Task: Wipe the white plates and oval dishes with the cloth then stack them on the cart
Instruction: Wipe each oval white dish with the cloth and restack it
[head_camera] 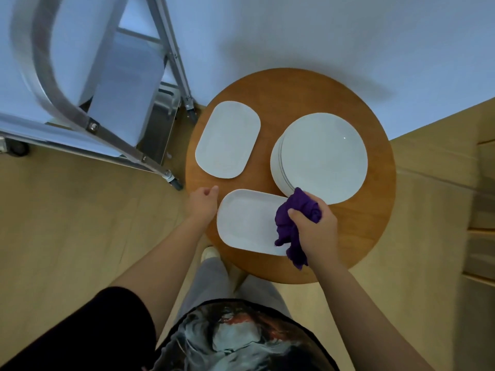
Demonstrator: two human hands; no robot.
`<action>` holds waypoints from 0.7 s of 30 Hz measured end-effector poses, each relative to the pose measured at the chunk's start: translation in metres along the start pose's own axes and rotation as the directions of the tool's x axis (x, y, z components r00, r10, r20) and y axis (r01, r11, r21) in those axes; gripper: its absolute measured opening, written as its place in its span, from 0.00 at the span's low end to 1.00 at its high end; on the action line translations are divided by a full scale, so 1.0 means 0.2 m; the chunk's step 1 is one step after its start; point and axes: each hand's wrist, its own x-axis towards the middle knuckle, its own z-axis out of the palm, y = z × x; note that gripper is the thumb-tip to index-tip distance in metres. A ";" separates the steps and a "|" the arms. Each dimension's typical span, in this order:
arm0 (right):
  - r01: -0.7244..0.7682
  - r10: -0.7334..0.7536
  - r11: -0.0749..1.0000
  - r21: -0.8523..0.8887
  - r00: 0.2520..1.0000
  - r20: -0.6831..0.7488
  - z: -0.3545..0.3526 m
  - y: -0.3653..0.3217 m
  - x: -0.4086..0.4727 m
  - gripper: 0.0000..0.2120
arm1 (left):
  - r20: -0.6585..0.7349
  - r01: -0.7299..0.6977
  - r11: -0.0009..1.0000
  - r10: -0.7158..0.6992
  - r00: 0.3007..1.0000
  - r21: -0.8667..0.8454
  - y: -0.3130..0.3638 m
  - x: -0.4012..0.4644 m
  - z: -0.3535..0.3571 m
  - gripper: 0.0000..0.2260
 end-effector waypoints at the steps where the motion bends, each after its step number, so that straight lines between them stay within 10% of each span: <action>1: -0.001 0.001 1.000 0.005 1.000 0.013 0.03 -0.01 0.01 0.17 | 0.006 0.028 1.000 -0.028 1.000 -0.005 0.02 0.04 0.00 0.19; 11: -0.003 0.005 0.998 -0.062 0.999 0.036 0.25 -0.12 0.10 0.20 | 0.036 0.262 0.909 -0.265 0.964 -0.325 0.19 0.31 0.04 0.21; 21: -0.057 0.056 0.998 0.040 0.998 0.036 0.17 -0.08 0.07 0.16 | -0.024 0.112 0.909 -0.132 0.991 -0.402 0.21 0.25 -0.09 0.14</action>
